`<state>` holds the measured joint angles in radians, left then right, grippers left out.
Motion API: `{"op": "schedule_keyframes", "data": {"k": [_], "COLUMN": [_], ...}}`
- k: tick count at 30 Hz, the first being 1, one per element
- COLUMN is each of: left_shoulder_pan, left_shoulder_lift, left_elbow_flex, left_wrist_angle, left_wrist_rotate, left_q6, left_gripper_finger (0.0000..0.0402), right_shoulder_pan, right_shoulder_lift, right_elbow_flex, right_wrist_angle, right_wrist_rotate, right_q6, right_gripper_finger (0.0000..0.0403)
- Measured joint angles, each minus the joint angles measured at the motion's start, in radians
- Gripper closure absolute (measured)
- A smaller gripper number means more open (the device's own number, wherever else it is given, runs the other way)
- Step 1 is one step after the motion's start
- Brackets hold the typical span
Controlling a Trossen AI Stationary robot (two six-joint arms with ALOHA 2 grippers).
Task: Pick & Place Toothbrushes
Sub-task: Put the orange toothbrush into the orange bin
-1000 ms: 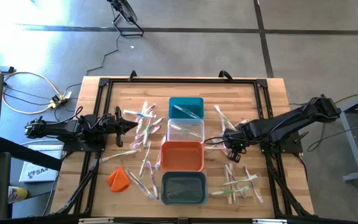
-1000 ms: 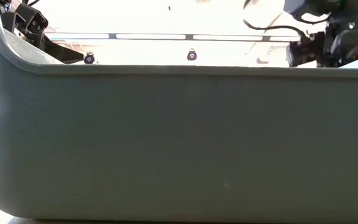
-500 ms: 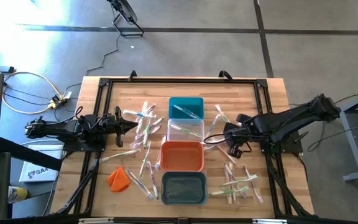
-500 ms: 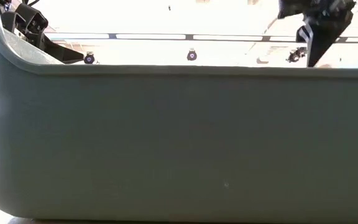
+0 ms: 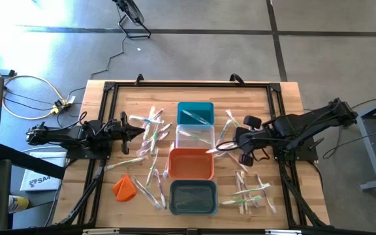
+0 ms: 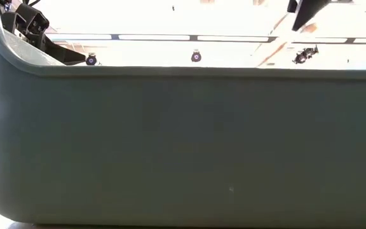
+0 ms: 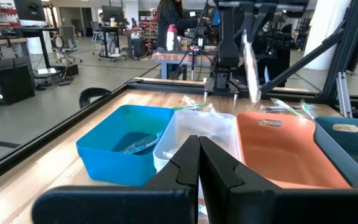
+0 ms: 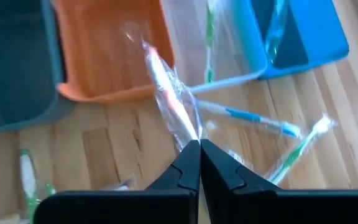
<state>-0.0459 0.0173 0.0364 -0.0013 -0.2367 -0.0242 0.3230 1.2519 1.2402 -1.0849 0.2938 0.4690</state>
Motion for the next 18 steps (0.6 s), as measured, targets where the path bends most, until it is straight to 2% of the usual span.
{"op": "schedule_keyframes", "data": {"k": [8, 18], "left_shoulder_pan": [0.000, 0.000], "left_shoulder_lift": [0.000, 0.000], "left_elbow_flex": [0.000, 0.000], "left_wrist_angle": [0.000, 0.000], "left_wrist_rotate": [0.000, 0.000], "left_q6": [0.000, 0.000], "left_gripper_finger": [0.0401, 0.0401], "right_shoulder_pan": [-0.005, -0.018], "right_shoulder_lift": [0.030, 0.244], "right_elbow_flex": [0.001, 0.000], "right_wrist_angle": [0.165, 0.314], "right_wrist_rotate": [-0.013, -0.040], "right_q6": [-0.124, -0.257], "right_gripper_finger": [0.0400, 0.0400]}}
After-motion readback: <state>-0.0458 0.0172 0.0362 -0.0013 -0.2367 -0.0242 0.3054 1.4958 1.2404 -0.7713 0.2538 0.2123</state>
